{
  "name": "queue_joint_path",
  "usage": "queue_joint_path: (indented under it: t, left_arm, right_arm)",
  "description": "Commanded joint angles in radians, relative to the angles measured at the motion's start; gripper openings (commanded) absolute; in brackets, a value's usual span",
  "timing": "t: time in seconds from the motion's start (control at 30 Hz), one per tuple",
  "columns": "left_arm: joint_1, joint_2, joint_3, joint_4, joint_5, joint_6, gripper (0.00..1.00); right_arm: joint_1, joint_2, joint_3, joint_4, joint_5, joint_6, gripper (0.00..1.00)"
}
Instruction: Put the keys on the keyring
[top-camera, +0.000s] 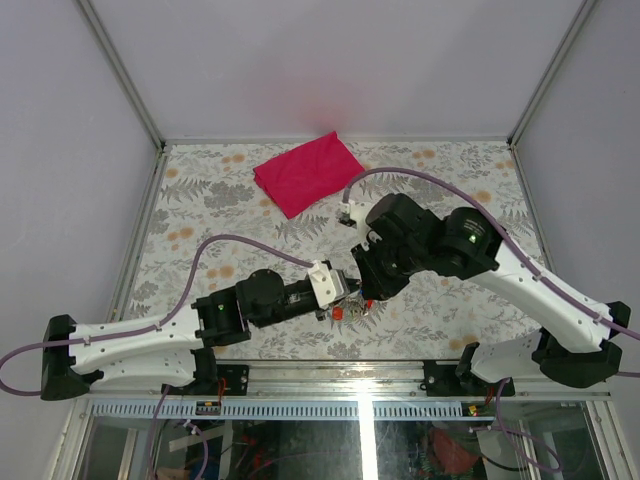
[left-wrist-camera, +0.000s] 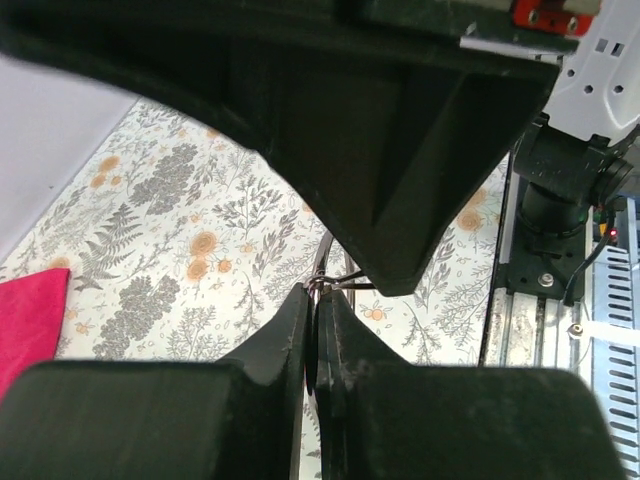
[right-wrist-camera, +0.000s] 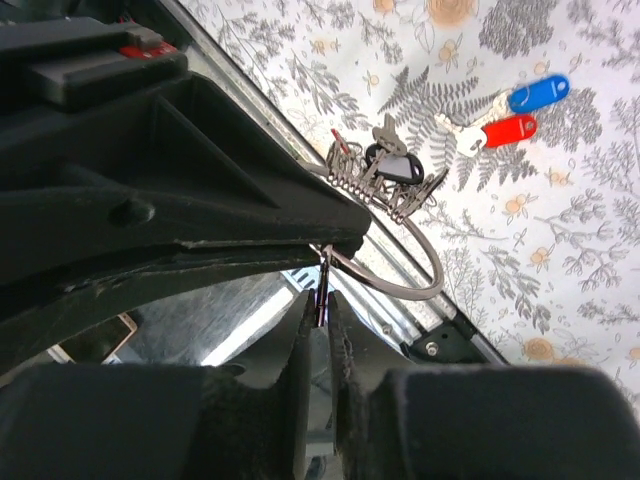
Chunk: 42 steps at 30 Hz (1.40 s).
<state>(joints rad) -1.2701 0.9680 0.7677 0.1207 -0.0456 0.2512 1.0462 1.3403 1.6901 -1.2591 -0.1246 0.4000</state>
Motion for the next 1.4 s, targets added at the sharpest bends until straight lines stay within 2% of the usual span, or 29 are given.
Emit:
queue_joint_path:
  t: [0.0, 0.17, 0.4, 0.63, 1.07, 1.37]
  left_arm:
    - [-0.006, -0.017, 0.037, 0.084, -0.009, -0.063, 0.0]
    - [-0.006, -0.04, 0.031, 0.11, -0.026, -0.103, 0.0]
    - [-0.006, -0.061, 0.018, 0.154, -0.061, -0.141, 0.0]
    - [-0.005, -0.087, -0.011, 0.203, -0.107, -0.162, 0.0]
    - [-0.006, -0.101, 0.007, 0.187, -0.119, -0.161, 0.0]
    - [-0.006, -0.134, 0.036, 0.138, -0.109, -0.167, 0.0]
  right_arm:
    - [-0.005, -0.099, -0.025, 0.141, 0.029, -0.001, 0.18]
    - [-0.005, -0.169, -0.11, 0.265, 0.063, 0.003, 0.24]
    - [-0.004, -0.239, -0.203, 0.398, 0.076, 0.02, 0.26]
    - [-0.005, -0.385, -0.329, 0.607, 0.144, 0.009, 0.31]
    - [-0.004, -0.768, -0.81, 1.112, 0.278, -0.209, 0.38]
    - [-0.004, -0.85, -0.924, 1.155, 0.21, -0.241, 0.39]
